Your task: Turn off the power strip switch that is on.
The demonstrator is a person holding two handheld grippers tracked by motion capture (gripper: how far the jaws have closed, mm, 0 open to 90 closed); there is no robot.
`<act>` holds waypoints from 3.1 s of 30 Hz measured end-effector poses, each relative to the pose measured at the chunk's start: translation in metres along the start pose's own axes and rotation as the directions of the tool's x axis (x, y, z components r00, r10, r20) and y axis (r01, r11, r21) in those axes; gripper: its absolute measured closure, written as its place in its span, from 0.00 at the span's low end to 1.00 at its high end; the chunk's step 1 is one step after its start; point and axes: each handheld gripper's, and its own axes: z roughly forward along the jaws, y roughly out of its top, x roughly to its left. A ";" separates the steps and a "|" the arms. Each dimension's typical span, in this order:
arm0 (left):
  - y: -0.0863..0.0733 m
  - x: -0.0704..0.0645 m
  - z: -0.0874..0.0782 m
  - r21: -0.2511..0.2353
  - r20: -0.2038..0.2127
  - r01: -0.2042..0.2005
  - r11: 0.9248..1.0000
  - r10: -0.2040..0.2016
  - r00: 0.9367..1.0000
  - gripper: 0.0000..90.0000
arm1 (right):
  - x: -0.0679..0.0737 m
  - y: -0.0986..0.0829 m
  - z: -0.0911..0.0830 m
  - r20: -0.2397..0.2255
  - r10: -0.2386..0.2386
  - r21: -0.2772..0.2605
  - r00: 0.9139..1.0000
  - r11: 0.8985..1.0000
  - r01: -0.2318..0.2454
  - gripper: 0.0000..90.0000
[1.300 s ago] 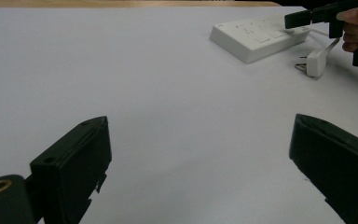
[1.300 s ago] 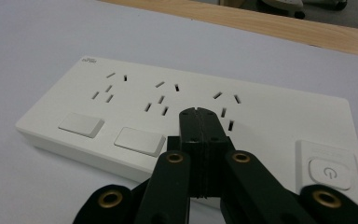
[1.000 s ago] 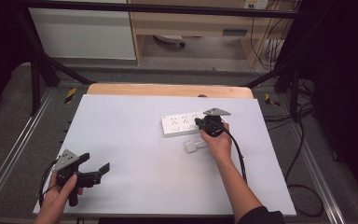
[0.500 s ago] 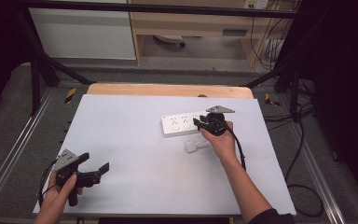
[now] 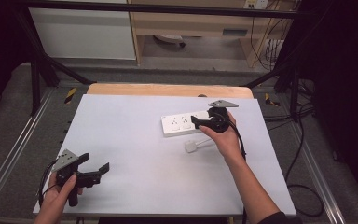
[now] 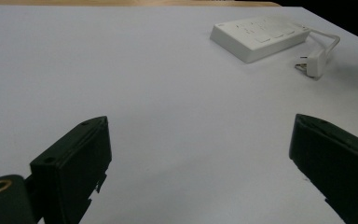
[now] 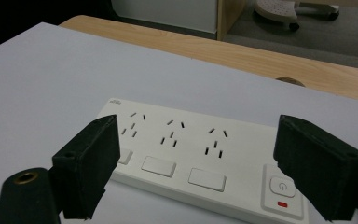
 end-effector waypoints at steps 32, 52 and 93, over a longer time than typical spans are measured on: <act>0.001 0.001 0.001 -0.002 -0.012 0.008 1.000 -0.008 1.000 0.06 | -0.018 0.017 -0.082 -0.020 -0.013 -0.161 1.000 0.987 0.010 0.04; -0.001 0.003 0.000 -0.002 -0.019 0.008 1.000 -0.008 1.000 0.06 | -0.019 0.004 -0.133 -0.011 -0.043 -0.244 0.999 0.969 0.039 0.02; 0.000 0.002 -0.009 -0.055 -0.029 0.021 0.998 -0.023 0.999 0.06 | -0.051 -0.095 -0.157 0.045 0.012 -0.273 0.999 0.962 0.000 0.03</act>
